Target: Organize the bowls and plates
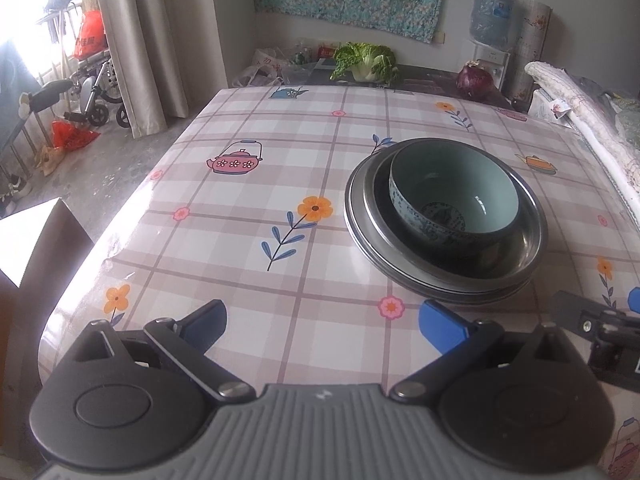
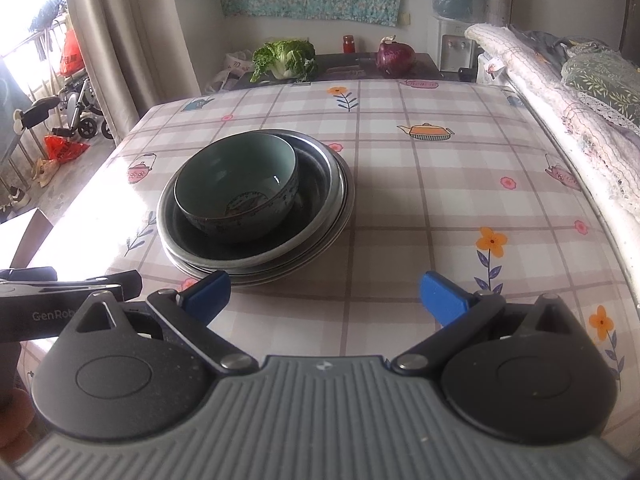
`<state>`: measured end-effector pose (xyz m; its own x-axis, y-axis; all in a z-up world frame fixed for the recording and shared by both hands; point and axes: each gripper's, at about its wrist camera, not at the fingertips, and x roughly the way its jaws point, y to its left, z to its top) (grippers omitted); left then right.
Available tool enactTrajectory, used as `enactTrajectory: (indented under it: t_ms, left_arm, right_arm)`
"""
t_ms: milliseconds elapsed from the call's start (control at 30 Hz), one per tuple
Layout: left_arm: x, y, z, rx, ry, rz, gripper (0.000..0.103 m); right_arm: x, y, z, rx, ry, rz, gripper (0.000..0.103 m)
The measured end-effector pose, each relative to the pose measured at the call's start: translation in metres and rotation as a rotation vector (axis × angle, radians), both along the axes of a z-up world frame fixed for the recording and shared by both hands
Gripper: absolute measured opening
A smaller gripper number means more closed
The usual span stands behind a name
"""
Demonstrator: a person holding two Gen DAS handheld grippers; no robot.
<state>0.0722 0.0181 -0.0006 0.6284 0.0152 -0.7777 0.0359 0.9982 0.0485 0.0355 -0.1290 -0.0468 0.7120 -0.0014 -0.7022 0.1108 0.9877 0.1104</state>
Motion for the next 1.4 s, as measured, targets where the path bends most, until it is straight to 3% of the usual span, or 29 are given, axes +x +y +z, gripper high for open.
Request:
enactTrajectory:
  t_ms: [1400]
  left_arm:
    - [0.0037,0.0067,-0.0027,0.005,0.012,0.012,0.103]
  right_arm:
    - [0.0082,0.0055,-0.0033,0.0,0.023,0.026,0.102]
